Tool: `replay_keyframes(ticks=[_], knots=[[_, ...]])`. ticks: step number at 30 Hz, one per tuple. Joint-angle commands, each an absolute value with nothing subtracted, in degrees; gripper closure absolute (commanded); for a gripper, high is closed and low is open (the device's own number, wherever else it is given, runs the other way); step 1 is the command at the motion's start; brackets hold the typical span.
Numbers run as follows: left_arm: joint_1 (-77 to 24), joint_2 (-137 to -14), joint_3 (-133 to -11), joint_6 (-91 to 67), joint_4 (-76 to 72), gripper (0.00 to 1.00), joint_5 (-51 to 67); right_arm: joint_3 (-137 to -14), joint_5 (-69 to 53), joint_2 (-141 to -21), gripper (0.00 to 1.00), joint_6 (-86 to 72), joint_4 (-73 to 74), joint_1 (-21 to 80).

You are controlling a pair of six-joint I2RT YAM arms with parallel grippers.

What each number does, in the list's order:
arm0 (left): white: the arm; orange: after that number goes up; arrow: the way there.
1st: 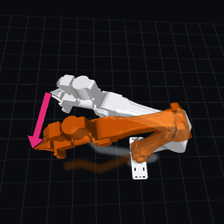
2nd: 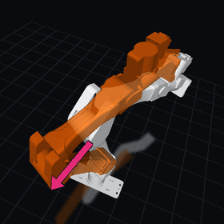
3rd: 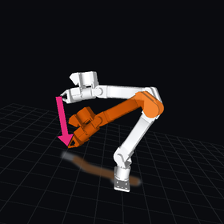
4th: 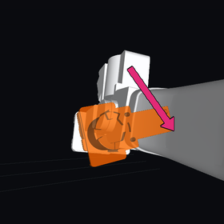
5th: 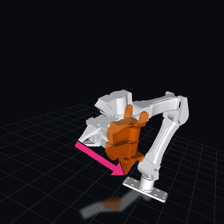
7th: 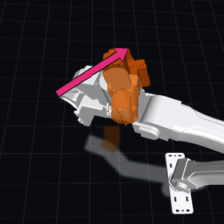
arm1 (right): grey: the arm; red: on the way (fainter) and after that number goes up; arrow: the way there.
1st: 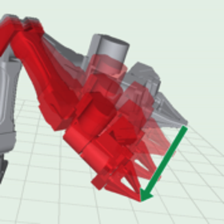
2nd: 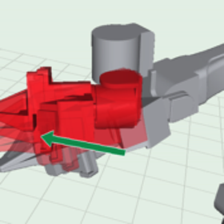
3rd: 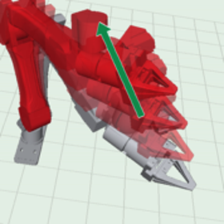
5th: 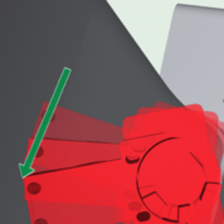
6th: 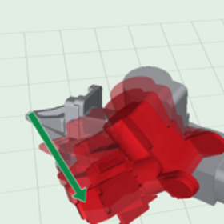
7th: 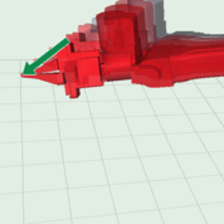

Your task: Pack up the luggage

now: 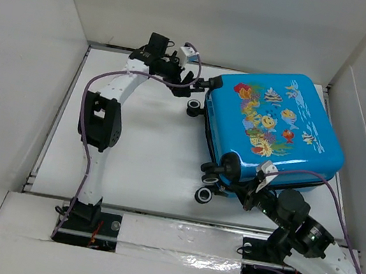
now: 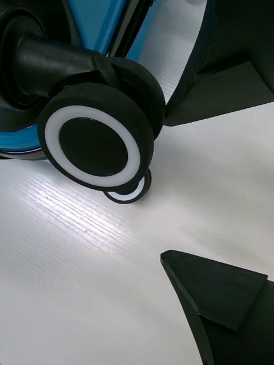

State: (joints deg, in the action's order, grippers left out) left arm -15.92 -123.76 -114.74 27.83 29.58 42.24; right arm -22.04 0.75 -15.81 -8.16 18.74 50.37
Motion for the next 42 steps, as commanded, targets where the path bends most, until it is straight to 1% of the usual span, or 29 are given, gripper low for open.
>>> replay_keyframes(ticks=[1,3,6,7,9,10,12,14,15,16,18,19,20,21,22,23,25,26,27,28,29,32,34,35,36,37,38,39,42], knots=[[-16.96,-123.65,-119.26,28.48,30.15,0.12,46.94,-23.64,2.02,-15.73,0.94,-7.65,15.21,50.89],[-17.84,-124.54,-120.85,26.99,29.54,0.12,45.62,-23.82,2.11,-16.26,0.92,-7.39,14.86,50.89],[-19.25,-124.11,-118.66,24.10,24.89,0.11,45.62,-24.87,2.37,-18.10,0.82,-6.25,14.76,50.89],[-19.25,-122.36,-117.00,22.86,19.65,0.11,46.49,-25.57,3.33,-19.24,0.70,-6.24,15.03,50.89],[-19.25,-120.25,-111.12,17.88,13.83,0.11,46.93,-28.73,8.94,-20.39,0.57,-6.59,15.91,50.89],[-19.25,-117.89,-109.01,16.10,6.93,0.11,46.93,-30.31,11.05,-21.52,0.49,-6.50,16.17,50.89],[-19.25,-114.98,-102.41,10.32,-3.27,0.14,47.20,-35.84,15.72,-23.19,0.44,-5.37,16.35,50.89],[-18.64,-113.82,-96.80,6.96,-9.29,0.16,48.68,-40.14,20.27,-26.61,0.43,-4.05,16.61,50.89],[-18.63,-113.47,-95.03,3.03,-12.36,0.17,49.04,-44.17,21.96,-27.94,0.42,-2.56,16.35,50.11],[-18.63,-113.21,-93.62,1.25,-17.70,0.21,48.96,-45.86,23.54,-29.17,0.36,-1.50,15.56,49.40],[-18.63,-113.20,-89.49,-3.48,-22.56,0.24,49.22,-48.50,28.81,-33.89,0.30,2.43,10.67,46.69],[-18.63,-113.29,-88.25,-4.91,-27.20,0.27,49.57,-49.65,29.79,-36.19,0.22,3.50,8.98,41.01],[-18.63,-113.38,-86.24,-6.14,-29.07,0.29,49.83,-51.22,29.10,-38.82,0.19,4.39,7.83,36.87],[-18.63,-113.55,-85.44,-7.98,-30.83,0.30,50.01,-52.89,27.35,-45.20,0.16,5.09,5.73,31.78],[-18.63,-113.82,-84.73,-8.95,-33.98,0.33,50.01,-56.39,24.11,-48.83,0.11,4.31,4.58,19.11],[-18.63,-113.91,-83.60,-9.83,-35.41,0.34,50.10,-58.34,13.55,-52.52,0.09,2.48,3.96,12.11],[-19.24,-113.82,-82.62,-11.60,-38.13,0.36,49.84,-61.77,1.73,-63.24,0.06,-6.39,-2.25,0.32],[-19.25,-113.47,-81.31,-11.86,-38.67,0.36,49.14,-63.18,-7.90,-66.76,0.05,-8.59,-4.72,-7.48],[-19.25,-112.94,-80.08,-13.34,-39.72,0.36,48.00,-65.28,-11.13,-70.19,0.04,-10.88,-5.96,-10.08],[-19.25,-111.03,-78.50,-14.32,-43.64,0.36,45.55,-67.74,-12.99,-76.23,0.02,-10.99,-5.89,-11.50],[-19.25,-109.79,-74.22,-15.63,-46.20,0.36,43.96,-73.85,-12.66,-79.33,0.01,-10.81,-3.19,-13.17],[-19.25,-104.16,-63.07,-23.89,-57.98,0.34,34.83,-85.12,-17.99,-90.13,0.00,-9.41,2.18,-15.55],[-19.25,-99.18,-57.07,-29.95,-64.47,0.35,26.69,-87.88,-20.81,-93.94,0.00,-10.54,3.51,-16.87],[-19.94,-97.14,-50.25,-31.19,-67.03,0.36,25.41,-88.50,-23.70,-96.83,0.00,-11.24,3.25,-16.87],[-21.08,-95.47,-47.49,-30.94,-68.80,0.37,24.44,-88.85,-25.30,-98.42,0.00,-13.43,1.34,-16.87],[-21.96,-91.97,-45.29,-30.15,-68.47,0.43,21.82,-89.64,-28.44,-100.35,0.00,-13.97,0.80,-16.09],[-23.28,-90.28,-41.61,-29.10,-67.94,0.45,20.32,-91.21,-35.26,-102.81,0.00,-14.06,1.05,-15.04],[-25.99,-89.05,-40.18,-26.22,-66.98,0.45,19.35,-95.84,-37.68,-107.97,0.01,-12.67,4.01,-13.46],[-30.31,-84.47,-34.12,-22.78,-64.60,0.47,15.12,-102.28,-42.45,-116.24,0.02,-7.76,10.43,-4.25]])
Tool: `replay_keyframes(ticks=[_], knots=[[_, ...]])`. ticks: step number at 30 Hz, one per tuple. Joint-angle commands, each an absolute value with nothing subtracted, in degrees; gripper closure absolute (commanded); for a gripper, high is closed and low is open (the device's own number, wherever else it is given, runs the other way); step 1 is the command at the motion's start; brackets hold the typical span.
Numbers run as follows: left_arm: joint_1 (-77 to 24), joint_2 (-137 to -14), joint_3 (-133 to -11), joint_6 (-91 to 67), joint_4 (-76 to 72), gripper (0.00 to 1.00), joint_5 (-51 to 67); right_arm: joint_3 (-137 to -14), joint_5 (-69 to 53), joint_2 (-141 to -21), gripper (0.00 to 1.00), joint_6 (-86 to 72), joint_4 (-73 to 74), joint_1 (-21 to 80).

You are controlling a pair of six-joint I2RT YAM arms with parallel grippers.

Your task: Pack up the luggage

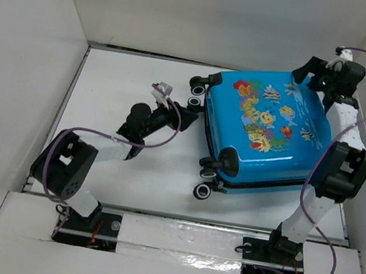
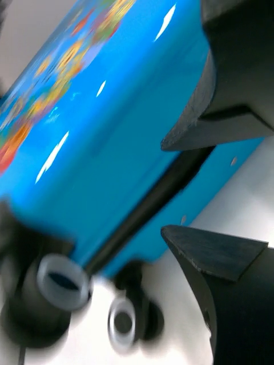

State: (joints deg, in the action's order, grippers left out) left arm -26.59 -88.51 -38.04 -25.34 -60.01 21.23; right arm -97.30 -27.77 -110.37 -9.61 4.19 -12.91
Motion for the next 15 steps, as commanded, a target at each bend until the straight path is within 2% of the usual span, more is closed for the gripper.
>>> replay_keyframes(ticks=[1,4,7,11,15], knots=[[-32.06,-82.37,-32.62,-22.68,-64.60,0.50,14.60,-106.31,-42.54,-117.85,0.03,-6.86,12.20,0.65],[-33.66,-79.20,-27.17,-25.57,-66.08,0.57,13.18,-111.95,-43.15,-123.81,0.03,-6.59,14.50,7.27],[-35.32,-76.91,-24.71,-27.24,-64.06,0.60,13.00,-120.92,-44.91,-129.35,0.04,-9.13,14.42,14.13],[-43.04,-76.29,-18.73,-28.57,-67.23,0.61,9.86,-134.00,-47.01,-136.11,0.03,-13.17,13.19,20.47],[-46.75,-78.13,-19.07,-29.61,-68.02,0.58,5.73,-145.97,-51.50,-139.92,0.01,-21.42,5.58,24.43]])
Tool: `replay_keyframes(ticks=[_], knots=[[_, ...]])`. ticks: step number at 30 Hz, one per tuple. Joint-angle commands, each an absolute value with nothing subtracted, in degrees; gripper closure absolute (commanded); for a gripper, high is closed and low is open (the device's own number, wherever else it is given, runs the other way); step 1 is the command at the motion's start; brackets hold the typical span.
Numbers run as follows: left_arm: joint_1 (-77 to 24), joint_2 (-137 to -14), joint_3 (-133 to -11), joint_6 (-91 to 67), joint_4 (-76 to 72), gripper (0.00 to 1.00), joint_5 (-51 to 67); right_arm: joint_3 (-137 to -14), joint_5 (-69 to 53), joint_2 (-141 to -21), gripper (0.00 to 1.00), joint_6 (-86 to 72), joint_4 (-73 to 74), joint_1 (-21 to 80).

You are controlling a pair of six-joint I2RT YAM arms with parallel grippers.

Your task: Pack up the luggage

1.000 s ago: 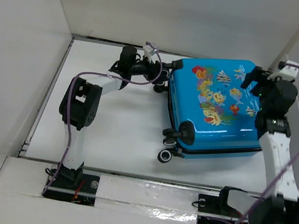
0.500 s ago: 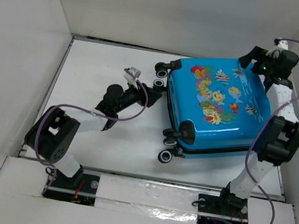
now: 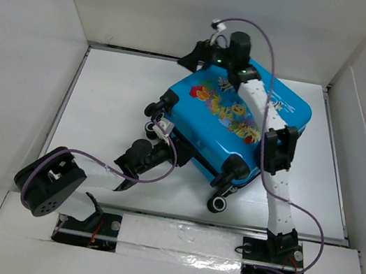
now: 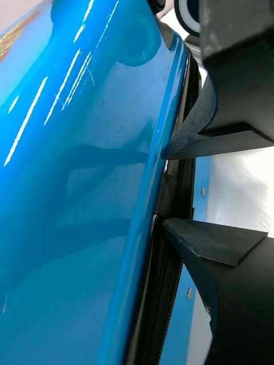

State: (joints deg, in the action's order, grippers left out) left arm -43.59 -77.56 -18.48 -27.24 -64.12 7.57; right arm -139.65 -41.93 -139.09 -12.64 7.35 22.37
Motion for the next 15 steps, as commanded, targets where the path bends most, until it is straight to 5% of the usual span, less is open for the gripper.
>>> replay_keyframes(ticks=[1,7,9,12,13,15], knots=[[-47.28,-78.13,-19.07,-30.14,-68.90,0.58,5.10,-146.16,-52.03,-139.40,0.00,-22.84,3.45,25.04],[-49.31,-79.89,-22.32,-29.00,-68.65,0.56,0.90,-143.03,-55.28,-125.38,0.00,-19.72,-0.71,23.74],[-50.01,-79.19,-22.85,-29.27,-68.21,0.57,-1.65,-137.75,-54.68,-118.34,0.08,-13.75,4.70,23.03],[-52.20,-77.61,-22.76,-27.17,-68.29,0.60,-2.38,-117.40,-41.13,-98.50,0.58,3.99,11.76,23.64],[-52.99,-76.82,-22.76,-26.11,-68.20,0.61,-1.15,-109.50,-34.61,-92.26,0.86,9.35,10.65,24.43],[-56.59,-76.20,-23.02,-22.78,-66.89,0.63,-1.14,-83.24,-14.29,-72.75,1.00,9.41,2.09,26.27]])
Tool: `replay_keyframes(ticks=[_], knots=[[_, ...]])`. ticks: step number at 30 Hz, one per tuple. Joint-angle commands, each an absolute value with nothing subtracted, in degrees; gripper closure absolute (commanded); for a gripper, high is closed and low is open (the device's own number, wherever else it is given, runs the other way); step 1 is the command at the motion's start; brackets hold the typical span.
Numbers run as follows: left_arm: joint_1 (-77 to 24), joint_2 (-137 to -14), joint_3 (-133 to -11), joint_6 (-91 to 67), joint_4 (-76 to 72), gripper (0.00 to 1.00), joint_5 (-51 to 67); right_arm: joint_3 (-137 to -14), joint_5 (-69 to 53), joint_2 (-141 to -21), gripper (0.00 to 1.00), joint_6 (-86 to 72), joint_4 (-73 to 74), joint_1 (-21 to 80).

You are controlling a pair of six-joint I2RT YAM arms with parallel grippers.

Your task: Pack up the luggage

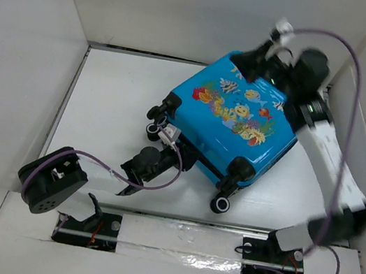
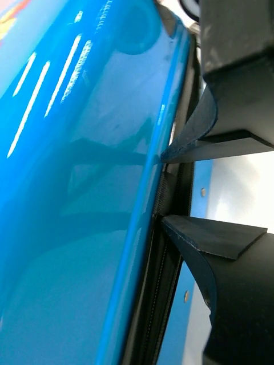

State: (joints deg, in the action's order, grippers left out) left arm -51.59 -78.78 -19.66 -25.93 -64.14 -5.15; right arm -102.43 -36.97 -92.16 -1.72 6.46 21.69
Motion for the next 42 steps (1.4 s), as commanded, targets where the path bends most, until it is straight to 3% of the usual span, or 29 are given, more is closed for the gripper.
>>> replay_keyframes(ticks=[1,3,5,6,7,8,9,10,13,14,17,18,21,31,39,42], knots=[[-57.65,-75.94,-23.38,-22.15,-63.93,0.64,-2.01,-74.71,-9.28,-66.42,1.00,7.93,-2.07,26.28],[-59.93,-76.02,-23.99,-21.80,-62.06,0.64,-2.81,-55.05,4.26,-49.80,1.00,3.54,-5.27,20.17],[-59.94,-76.29,-23.73,-22.76,-61.70,0.64,-0.98,-47.23,9.73,-41.35,1.00,-2.97,-3.18,13.66],[-59.94,-76.46,-23.56,-23.72,-62.05,0.64,-0.36,-42.15,11.23,-35.65,0.95,-4.38,-1.51,10.23],[-60.46,-76.38,-23.55,-23.90,-62.22,0.64,1.91,-40.45,10.21,-33.60,0.76,-6.57,-0.71,3.06],[-60.47,-76.73,-23.73,-23.82,-61.62,0.64,2.37,-39.12,6.54,-31.57,0.42,-7.90,2.08,-0.58],[-60.47,-76.73,-23.99,-23.73,-61.61,0.64,2.81,-39.11,4.07,-31.20,0.42,-7.91,2.81,-4.10],[-61.08,-76.64,-24.08,-23.73,-60.39,0.64,2.81,-38.07,1.87,-30.94,0.17,-9.39,3.25,-10.66],[-61.08,-74.71,-23.29,-23.82,-59.16,0.64,1.24,-34.99,-4.13,-31.98,0.00,-13.25,0.19,-16.78],[-61.08,-73.58,-22.68,-23.91,-58.80,0.65,0.80,-33.94,-5.09,-33.47,0.00,-13.79,-2.00,-16.79],[-61.69,-71.90,-21.89,-23.73,-58.18,0.65,0.53,-34.54,-23.50,-45.49,0.00,-17.48,-10.52,-18.02],[-61.70,-71.72,-21.80,-23.38,-58.01,0.65,0.61,-34.80,-34.87,-49.18,0.00,-18.62,-17.25,-18.02],[-63.01,-71.54,-21.53,-22.24,-58.27,0.65,1.49,-35.60,-48.90,-62.11,0.00,-23.19,-30.07,-14.00],[-65.04,-75.14,-22.94,-23.99,-61.96,0.60,4.31,-51.13,-45.36,-79.53,0.00,-18.20,-27.08,3.60],[-65.57,-76.55,-27.67,-22.77,-58.81,0.59,4.13,-60.46,-45.79,-80.43,0.00,-10.83,-17.97,8.08],[-65.57,-78.75,-29.61,-22.67,-57.39,0.58,5.88,-56.46,-42.38,-72.89,0.00,-9.23,-18.36,8.79]])
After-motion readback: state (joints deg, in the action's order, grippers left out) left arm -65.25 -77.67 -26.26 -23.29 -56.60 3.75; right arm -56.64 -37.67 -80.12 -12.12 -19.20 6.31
